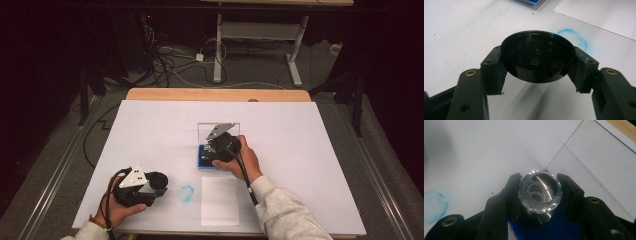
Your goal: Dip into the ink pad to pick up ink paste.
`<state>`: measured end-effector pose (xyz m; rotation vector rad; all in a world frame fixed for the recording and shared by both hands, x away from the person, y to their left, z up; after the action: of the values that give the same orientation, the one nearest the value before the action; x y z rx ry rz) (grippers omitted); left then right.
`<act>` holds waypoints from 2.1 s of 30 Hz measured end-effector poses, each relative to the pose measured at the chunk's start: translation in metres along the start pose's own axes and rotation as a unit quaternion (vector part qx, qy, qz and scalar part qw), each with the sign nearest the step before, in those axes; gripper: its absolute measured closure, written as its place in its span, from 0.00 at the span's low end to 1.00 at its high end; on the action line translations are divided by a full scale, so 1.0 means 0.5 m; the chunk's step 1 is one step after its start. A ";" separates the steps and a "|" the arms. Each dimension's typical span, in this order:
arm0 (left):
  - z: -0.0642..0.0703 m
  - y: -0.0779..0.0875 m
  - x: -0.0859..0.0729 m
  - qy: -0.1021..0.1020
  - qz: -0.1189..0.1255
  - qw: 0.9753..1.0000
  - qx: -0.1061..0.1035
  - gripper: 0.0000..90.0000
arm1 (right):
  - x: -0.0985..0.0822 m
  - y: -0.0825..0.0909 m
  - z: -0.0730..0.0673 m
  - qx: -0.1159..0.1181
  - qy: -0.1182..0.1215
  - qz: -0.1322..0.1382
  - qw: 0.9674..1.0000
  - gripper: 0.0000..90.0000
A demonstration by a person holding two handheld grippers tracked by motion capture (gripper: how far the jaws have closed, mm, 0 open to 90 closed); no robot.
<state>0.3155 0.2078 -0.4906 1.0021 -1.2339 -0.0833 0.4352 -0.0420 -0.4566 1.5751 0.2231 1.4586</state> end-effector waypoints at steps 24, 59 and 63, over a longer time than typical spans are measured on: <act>0.003 -0.002 0.001 -0.004 -0.005 1.000 -0.004 0.41 | 0.002 -0.002 -0.002 -0.007 0.004 -0.008 1.000 0.64; 0.001 -0.001 0.003 -0.002 -0.002 1.000 -0.003 0.41 | 0.072 0.192 0.072 -0.052 -0.013 0.053 0.997 0.63; 0.000 0.000 0.002 -0.001 -0.003 1.000 -0.003 0.41 | 0.076 0.212 0.078 -0.054 -0.013 0.062 0.997 0.63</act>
<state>0.3159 0.2074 -0.4900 1.0018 -1.2317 -0.0927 0.4318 -0.0926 -0.3486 1.5420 0.0310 1.5171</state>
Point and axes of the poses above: each handheld gripper's, and its own axes: y roughly backward along the jaws, x roughly out of its top, z roughly to its right, the point moved 4 cm from there along -y, roughly forward along the jaws, and after that the axes turned 2 degrees about y, right-handed, at the moved point
